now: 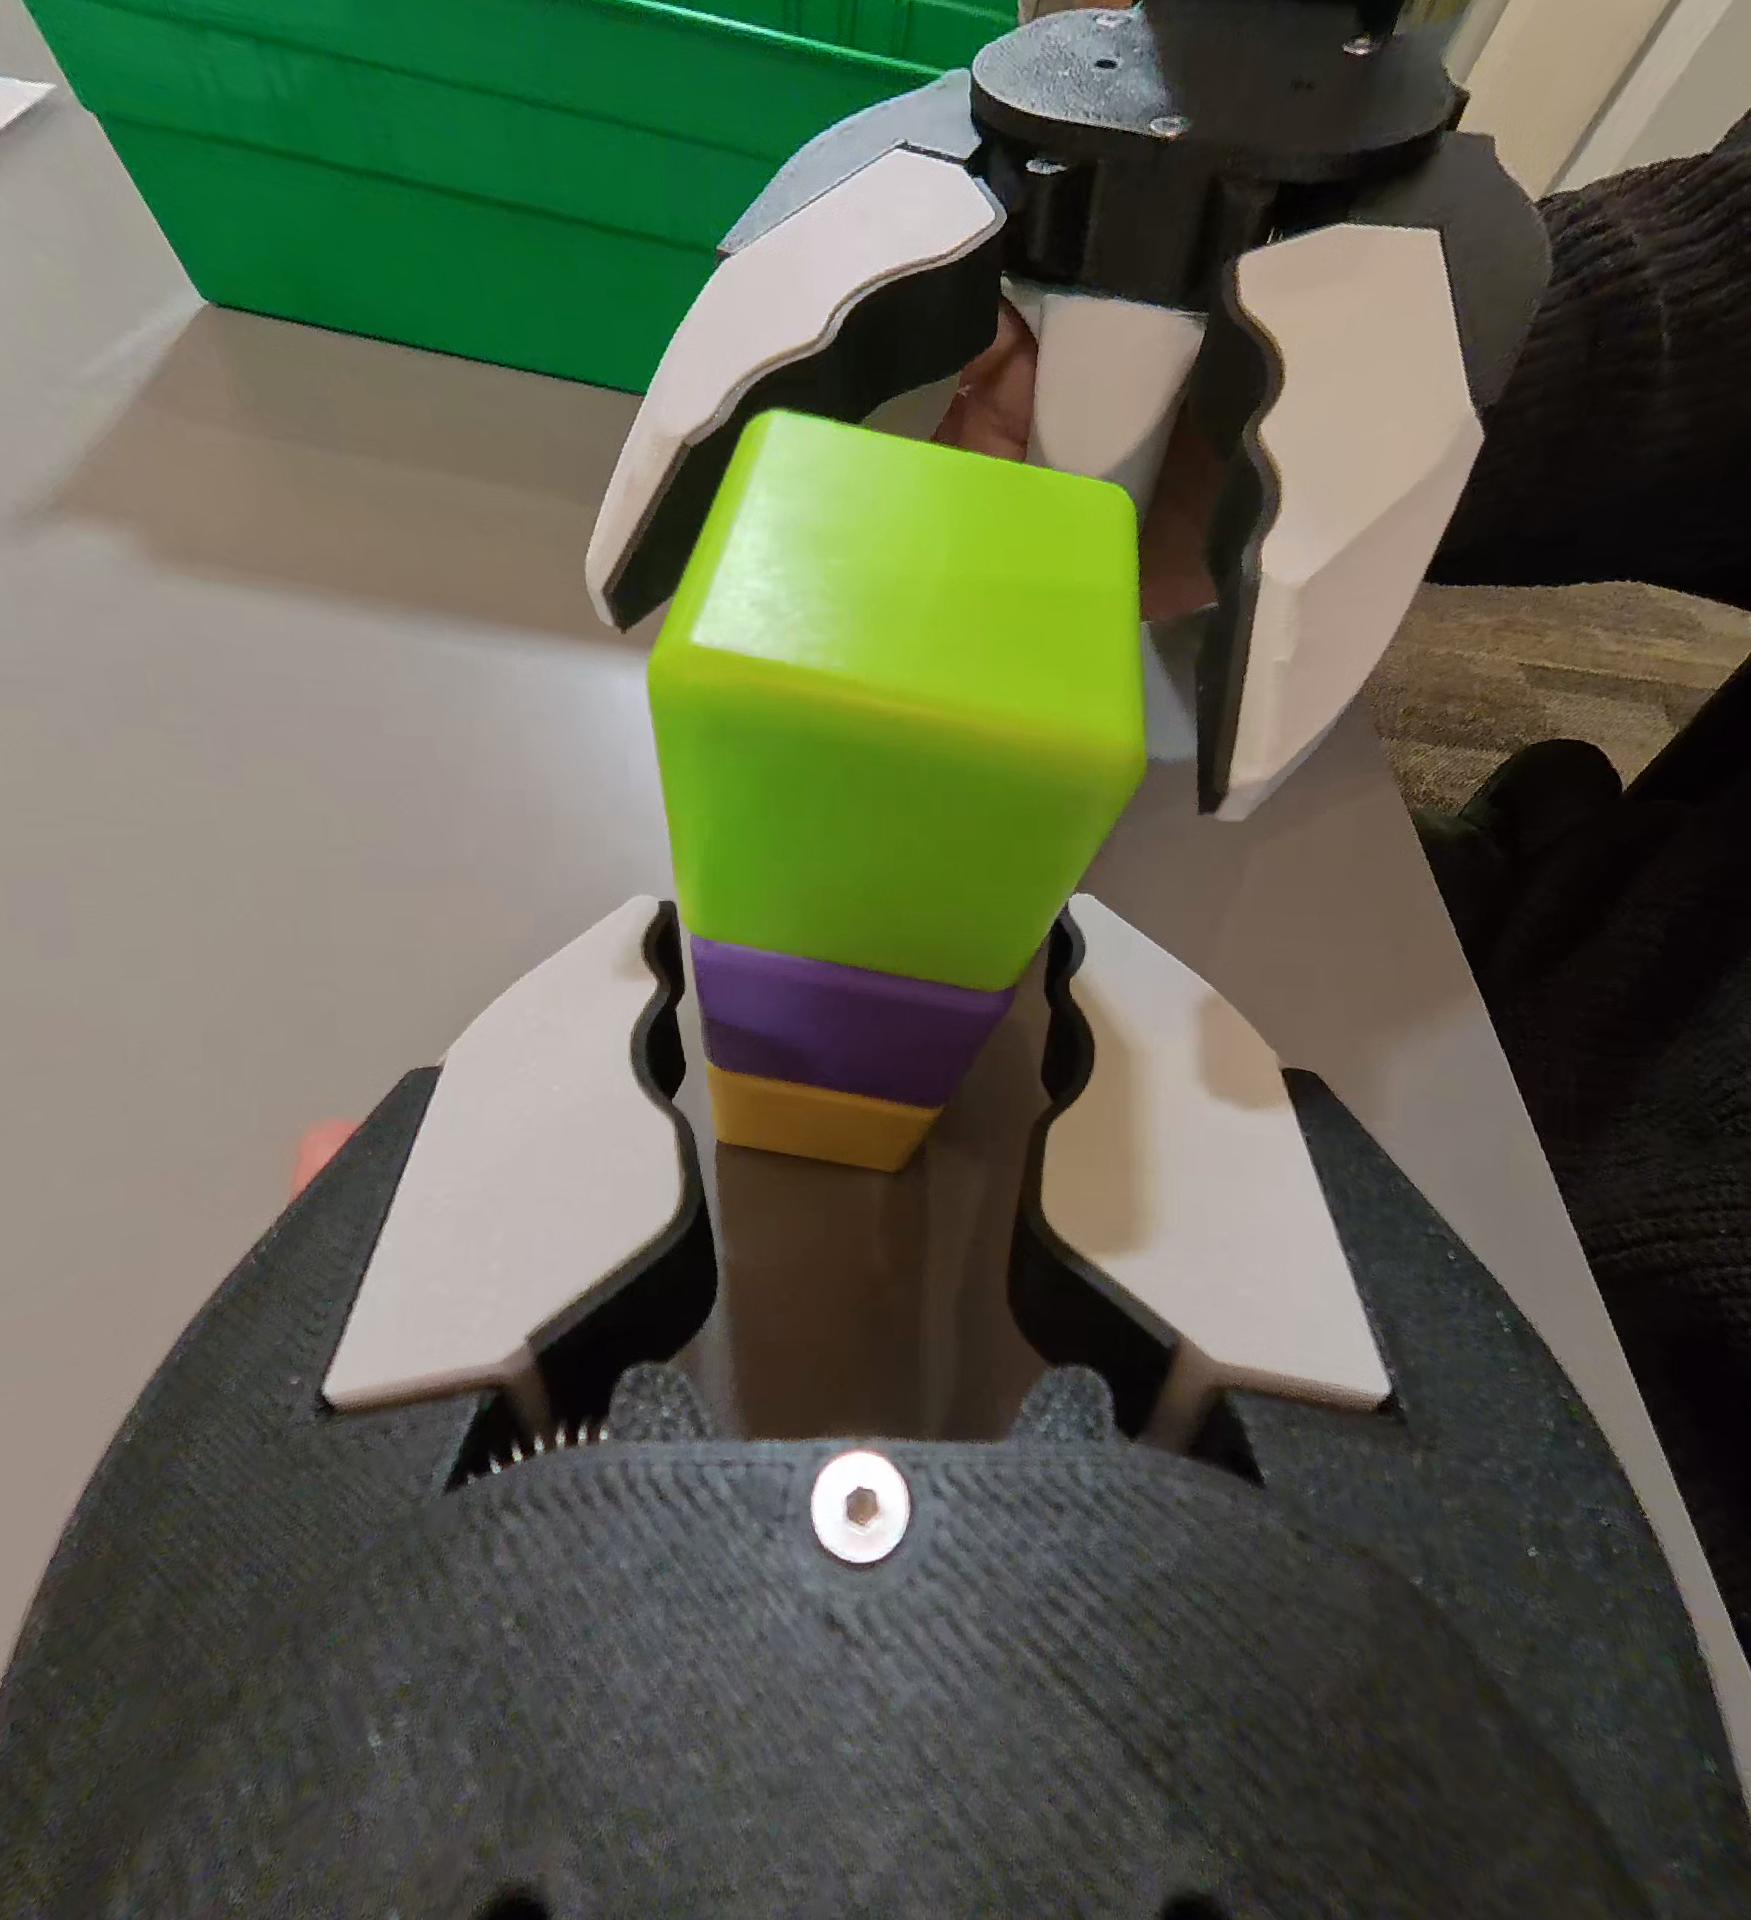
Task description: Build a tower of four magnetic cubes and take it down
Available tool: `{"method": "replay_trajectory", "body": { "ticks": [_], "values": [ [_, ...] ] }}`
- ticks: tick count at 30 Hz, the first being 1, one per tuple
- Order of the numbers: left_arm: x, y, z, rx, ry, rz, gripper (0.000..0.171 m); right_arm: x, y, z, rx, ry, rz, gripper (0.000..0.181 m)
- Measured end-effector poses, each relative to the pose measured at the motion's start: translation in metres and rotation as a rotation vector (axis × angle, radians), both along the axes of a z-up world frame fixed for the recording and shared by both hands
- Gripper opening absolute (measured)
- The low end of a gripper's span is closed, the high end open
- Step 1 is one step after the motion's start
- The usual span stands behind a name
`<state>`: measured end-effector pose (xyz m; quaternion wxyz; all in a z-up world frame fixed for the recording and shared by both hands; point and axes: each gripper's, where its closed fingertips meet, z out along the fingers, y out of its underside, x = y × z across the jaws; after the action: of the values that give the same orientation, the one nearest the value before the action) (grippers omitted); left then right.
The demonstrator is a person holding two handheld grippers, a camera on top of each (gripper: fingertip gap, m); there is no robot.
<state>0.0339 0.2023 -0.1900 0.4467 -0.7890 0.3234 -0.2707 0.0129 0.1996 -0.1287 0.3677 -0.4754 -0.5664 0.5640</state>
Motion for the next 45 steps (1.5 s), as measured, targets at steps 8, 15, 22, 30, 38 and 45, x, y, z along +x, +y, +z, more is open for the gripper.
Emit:
{"method": "replay_trajectory", "body": {
  "ticks": [8, 15, 22, 30, 38, 45],
  "values": [
    [0.0002, 0.0007, -0.0021, -0.003, 0.018, 0.006, 0.062, -0.0041, -0.0025, -0.0019, -0.001, 0.001, -0.005, 0.071],
    [0.0003, 0.0014, -0.0037, -0.005, 0.032, 0.011, 0.059, -0.0054, -0.0019, -0.0032, -0.005, 0.001, -0.012, 0.069],
    [-0.0003, 0.0023, -0.0040, -0.012, 0.029, 0.015, 0.056, -0.0053, -0.0022, -0.0035, -0.007, 0.003, -0.007, 0.067],
    [-0.0002, 0.0025, -0.0042, -0.016, 0.025, 0.013, 0.056, -0.0055, -0.0024, -0.0051, -0.006, 0.007, 0.002, 0.062],
    [0.0004, 0.0021, -0.0044, -0.026, 0.018, 0.006, 0.055, -0.0058, -0.0017, -0.0058, -0.031, 0.007, 0.013, 0.053],
    [0.0007, 0.0015, -0.0042, -0.034, 0.008, -0.001, 0.055, -0.0065, 0.0002, -0.0037, -0.106, 0.013, 0.034, 0.051]
  ]
}}
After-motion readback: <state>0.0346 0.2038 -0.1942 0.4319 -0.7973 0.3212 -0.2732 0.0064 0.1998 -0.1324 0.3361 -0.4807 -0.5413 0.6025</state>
